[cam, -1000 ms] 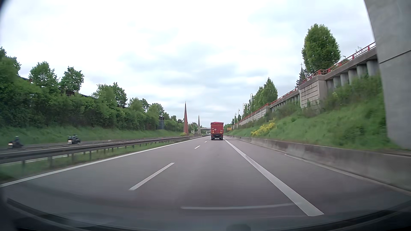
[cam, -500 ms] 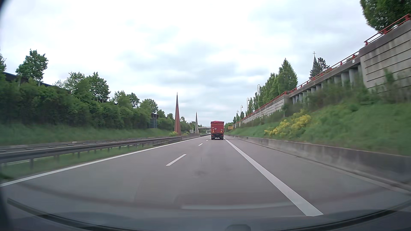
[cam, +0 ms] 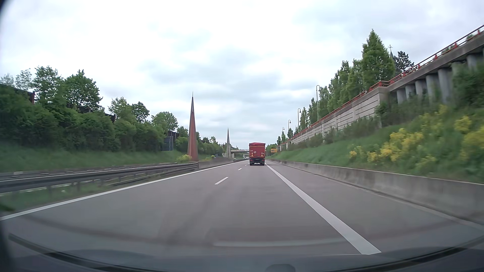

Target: Follow the waypoints while adhering to traffic rules and regulations

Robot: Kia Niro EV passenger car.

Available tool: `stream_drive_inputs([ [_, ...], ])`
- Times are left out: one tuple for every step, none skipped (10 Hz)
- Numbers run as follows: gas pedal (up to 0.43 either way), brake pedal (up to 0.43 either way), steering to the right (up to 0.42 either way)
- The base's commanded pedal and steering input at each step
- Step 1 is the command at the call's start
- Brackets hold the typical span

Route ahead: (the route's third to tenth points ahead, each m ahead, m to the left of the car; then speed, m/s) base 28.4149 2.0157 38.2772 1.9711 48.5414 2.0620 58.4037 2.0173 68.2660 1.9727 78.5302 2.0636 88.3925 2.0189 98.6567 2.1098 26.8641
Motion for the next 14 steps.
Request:
stream_drive_inputs([
  [0.11,0.0,-0.002],
  [0.11,0.0,-0.003],
  [0.11,0.0,-0.003],
  [0.11,0.0,-0.003],
  [0.11,0.0,-0.003],
  [0.118,0.0,-0.003],
  [0.118,0.0,-0.003],
  [0.118,0.0,-0.004],
  [0.118,0.0,-0.004],
  [0.118,0.0,-0.004],
  [0.118,0.0,-0.004],
  [0.118,0.0,-0.004],
  [0.118,0.0,-0.004],
  [0.118,0.0,-0.004],
])
